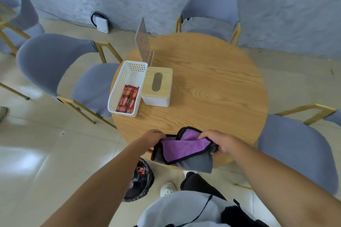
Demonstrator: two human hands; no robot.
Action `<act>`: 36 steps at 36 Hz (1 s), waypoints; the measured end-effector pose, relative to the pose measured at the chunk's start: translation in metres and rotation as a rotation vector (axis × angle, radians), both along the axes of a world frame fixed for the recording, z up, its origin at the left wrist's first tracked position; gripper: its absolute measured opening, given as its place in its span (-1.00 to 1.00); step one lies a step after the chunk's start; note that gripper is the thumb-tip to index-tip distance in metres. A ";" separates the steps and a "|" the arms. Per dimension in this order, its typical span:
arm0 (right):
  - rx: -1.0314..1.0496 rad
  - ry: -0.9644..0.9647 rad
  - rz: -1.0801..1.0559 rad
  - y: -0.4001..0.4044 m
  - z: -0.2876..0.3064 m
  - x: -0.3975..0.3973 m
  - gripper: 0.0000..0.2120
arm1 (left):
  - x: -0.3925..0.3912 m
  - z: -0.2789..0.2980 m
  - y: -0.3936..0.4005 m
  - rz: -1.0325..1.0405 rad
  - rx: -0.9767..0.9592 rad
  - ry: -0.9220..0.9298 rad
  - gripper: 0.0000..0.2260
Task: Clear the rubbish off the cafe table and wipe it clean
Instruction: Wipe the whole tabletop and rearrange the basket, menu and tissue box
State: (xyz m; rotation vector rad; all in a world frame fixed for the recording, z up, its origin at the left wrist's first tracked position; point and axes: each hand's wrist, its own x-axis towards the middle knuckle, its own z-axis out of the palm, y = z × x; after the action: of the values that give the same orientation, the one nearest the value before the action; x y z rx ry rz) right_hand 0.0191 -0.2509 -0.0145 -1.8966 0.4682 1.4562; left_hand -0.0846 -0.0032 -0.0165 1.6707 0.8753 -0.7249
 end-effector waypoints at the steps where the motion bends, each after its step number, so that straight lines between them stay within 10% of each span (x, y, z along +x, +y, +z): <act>1: -0.032 0.035 0.000 -0.002 -0.002 0.008 -0.81 | 0.003 0.000 -0.002 0.022 -0.028 0.041 -0.81; 8: -0.011 0.078 0.022 -0.011 -0.029 0.047 -0.73 | 0.005 -0.011 -0.006 0.002 -0.001 -0.033 -0.46; 13: 0.073 -0.011 0.227 -0.014 -0.048 0.077 -0.66 | -0.003 -0.025 -0.011 -0.849 0.451 -0.102 -0.01; 19: 0.155 0.048 0.618 -0.005 -0.052 0.085 -0.25 | -0.006 -0.036 -0.032 -1.209 0.612 -0.274 -0.30; 25: 0.056 -0.083 1.029 0.005 -0.036 0.071 0.25 | 0.007 -0.028 -0.037 -0.641 0.373 -0.279 -0.69; 28: 0.019 -0.148 1.076 0.006 -0.030 0.060 -0.01 | 0.022 -0.020 -0.023 -0.282 0.266 -0.165 -0.76; 32: -0.040 -0.288 0.975 0.012 -0.030 0.048 -0.68 | 0.025 -0.025 0.003 -0.296 0.312 -0.088 -0.77; 36: -0.046 -0.271 0.920 0.025 -0.027 0.049 -0.59 | 0.027 -0.019 0.017 -0.340 0.330 -0.111 -0.77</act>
State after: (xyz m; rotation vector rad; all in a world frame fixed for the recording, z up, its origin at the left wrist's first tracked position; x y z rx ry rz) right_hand 0.0683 -0.2255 -0.0412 -2.4391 -0.5917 1.6630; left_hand -0.0575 0.0138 -0.0352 2.1677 0.6637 -0.7329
